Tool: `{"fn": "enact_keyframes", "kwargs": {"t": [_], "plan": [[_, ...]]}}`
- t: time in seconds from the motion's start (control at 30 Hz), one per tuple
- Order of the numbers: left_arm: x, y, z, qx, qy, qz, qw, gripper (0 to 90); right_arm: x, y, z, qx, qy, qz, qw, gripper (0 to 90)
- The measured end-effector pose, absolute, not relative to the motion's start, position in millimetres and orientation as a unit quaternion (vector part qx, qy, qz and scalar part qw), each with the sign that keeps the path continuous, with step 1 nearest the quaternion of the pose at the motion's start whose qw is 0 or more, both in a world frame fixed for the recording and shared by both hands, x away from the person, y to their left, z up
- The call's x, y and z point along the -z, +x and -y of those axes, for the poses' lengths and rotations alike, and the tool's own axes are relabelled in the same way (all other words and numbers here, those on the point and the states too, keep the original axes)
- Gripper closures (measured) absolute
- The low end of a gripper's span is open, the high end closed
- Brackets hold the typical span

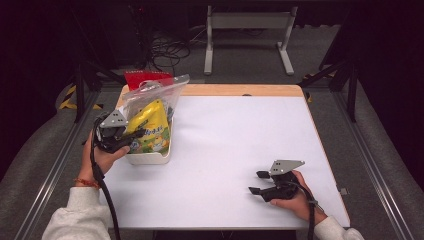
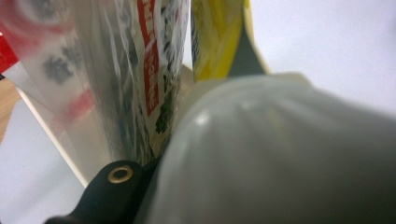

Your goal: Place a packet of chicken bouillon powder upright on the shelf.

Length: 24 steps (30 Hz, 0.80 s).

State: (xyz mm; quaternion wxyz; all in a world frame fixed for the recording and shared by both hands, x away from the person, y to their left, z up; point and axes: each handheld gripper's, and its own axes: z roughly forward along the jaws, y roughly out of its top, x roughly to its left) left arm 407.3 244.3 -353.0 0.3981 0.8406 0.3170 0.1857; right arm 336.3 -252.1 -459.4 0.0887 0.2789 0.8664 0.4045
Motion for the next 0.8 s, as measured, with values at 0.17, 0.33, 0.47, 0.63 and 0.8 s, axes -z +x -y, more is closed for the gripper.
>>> {"fn": "enact_keyframes", "kwargs": {"t": [0.17,0.33,0.47,0.63,0.8], "plan": [[358.0,403.5,-248.5,-0.186,0.833,-0.317,0.413,89.8,458.5,335.8,253.0,-0.409,0.278,-0.865,0.091,33.0],[359.1,398.0,-247.5,-0.208,0.828,-0.313,0.416,86.6,457.5,334.9,253.0,-0.409,0.274,-0.865,0.095,33.0],[359.1,392.5,-252.1,-0.22,0.812,-0.317,0.437,81.4,455.9,334.4,253.3,-0.411,0.274,-0.864,0.098,33.0],[355.3,383.6,-257.5,-0.245,0.791,-0.316,0.463,71.1,455.9,334.4,253.2,-0.409,0.273,-0.865,0.099,32.9],[353.2,371.8,-264.6,-0.264,0.764,-0.331,0.487,57.9,453.8,333.8,253.3,-0.412,0.271,-0.864,0.102,32.9]]}}
